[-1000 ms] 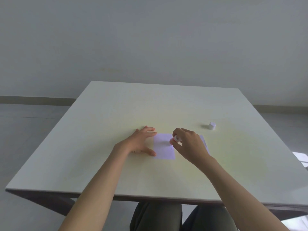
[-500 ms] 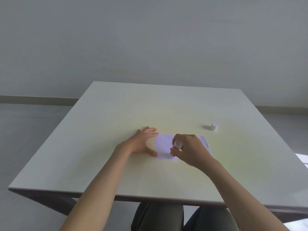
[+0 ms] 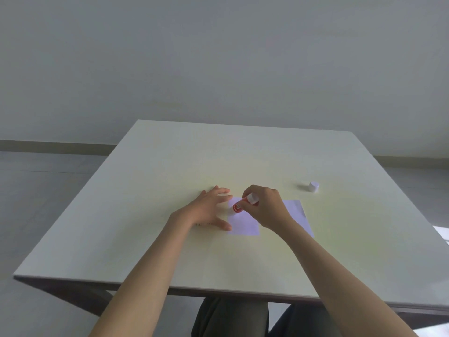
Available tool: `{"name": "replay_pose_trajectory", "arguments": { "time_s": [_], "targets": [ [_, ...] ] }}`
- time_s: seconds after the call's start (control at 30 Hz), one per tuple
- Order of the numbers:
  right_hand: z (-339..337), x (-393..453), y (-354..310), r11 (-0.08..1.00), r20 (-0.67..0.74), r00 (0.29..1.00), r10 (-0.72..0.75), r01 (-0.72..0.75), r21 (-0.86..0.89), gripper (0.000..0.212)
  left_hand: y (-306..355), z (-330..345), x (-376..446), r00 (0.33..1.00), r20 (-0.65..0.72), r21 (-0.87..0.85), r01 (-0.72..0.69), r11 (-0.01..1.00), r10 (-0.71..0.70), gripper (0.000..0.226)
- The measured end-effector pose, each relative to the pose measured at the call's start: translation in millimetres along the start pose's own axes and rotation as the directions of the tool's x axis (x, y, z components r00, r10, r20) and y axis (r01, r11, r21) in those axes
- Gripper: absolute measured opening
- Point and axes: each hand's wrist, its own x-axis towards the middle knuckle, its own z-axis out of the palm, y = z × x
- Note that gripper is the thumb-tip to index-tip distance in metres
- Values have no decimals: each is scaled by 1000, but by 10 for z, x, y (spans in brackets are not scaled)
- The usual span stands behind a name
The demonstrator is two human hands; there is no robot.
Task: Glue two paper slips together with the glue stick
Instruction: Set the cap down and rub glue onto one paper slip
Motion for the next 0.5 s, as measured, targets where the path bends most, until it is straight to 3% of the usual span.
{"name": "replay_pose_trajectory", "arguments": {
  "time_s": [0.5],
  "targets": [
    [-319, -100, 209, 997, -18, 998, 53, -53, -54, 10, -9, -2, -4, 1000, -13, 49, -21, 999, 22, 94]
  ]
}}
